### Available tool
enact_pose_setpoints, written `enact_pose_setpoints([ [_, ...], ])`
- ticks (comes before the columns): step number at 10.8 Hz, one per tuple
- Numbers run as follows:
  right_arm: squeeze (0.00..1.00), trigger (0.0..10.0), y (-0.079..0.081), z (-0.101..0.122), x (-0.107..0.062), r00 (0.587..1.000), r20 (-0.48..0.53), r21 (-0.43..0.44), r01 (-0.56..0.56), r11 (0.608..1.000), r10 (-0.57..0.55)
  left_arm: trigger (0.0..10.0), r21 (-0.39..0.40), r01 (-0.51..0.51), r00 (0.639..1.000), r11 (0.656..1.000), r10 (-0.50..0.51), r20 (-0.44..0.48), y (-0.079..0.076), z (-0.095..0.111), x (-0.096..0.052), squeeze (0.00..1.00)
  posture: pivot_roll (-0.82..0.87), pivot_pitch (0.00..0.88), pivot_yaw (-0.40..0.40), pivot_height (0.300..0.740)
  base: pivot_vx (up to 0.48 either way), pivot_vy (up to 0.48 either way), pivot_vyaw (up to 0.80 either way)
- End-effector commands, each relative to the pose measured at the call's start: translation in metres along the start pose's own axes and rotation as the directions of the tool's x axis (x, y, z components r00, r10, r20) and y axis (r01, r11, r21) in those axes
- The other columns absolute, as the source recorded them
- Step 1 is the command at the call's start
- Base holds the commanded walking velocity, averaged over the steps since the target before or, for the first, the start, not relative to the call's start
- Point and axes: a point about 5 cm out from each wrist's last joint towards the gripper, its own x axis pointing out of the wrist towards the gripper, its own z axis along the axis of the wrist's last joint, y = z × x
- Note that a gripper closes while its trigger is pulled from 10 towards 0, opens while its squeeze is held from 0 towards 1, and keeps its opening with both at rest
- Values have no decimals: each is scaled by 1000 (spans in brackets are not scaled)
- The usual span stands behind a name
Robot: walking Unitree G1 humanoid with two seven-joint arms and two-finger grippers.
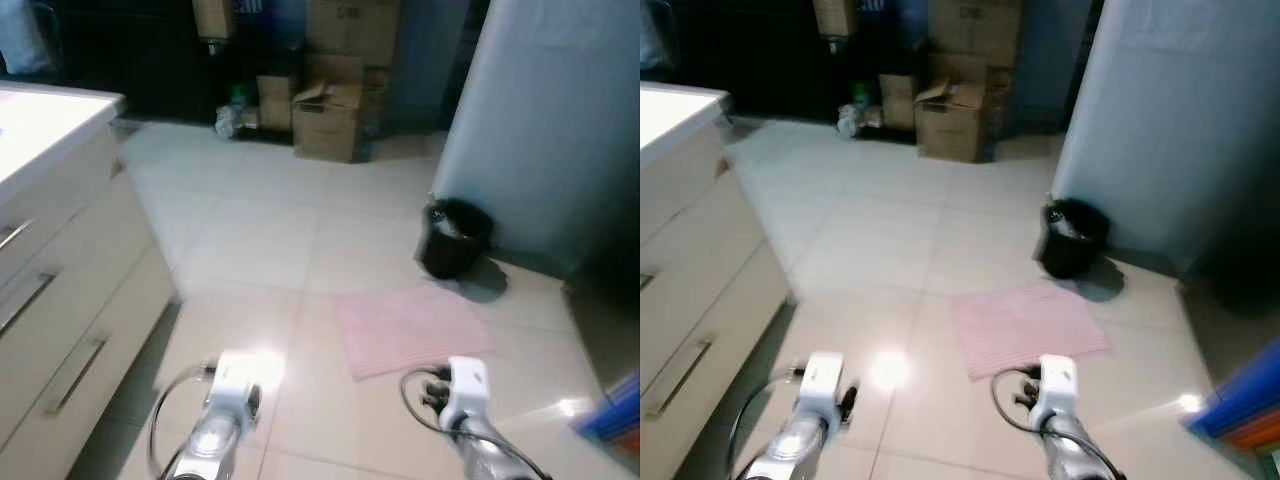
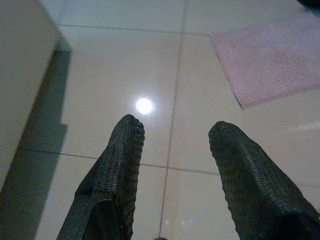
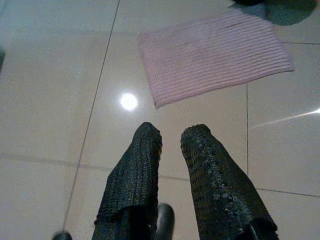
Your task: Kitchen organization
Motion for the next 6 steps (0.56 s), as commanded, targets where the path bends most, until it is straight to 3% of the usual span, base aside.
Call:
enact_pose_setpoints([
  [1, 0, 10000, 2, -2, 0, 1000, -10, 1, 2, 1000, -2, 10000, -9, -24, 1000, 1000, 24, -20, 5, -8, -2, 0, 147, 0, -24, 740, 0, 0, 800],
  [6, 0, 10000, 14, -14, -2, 998, -38, 10, -46, 999, 47, 10000, 2, -36, 997, 999, 36, -66, 13, -27, -10, 0, 148, 0, -3, 740, 0, 0, 800],
])
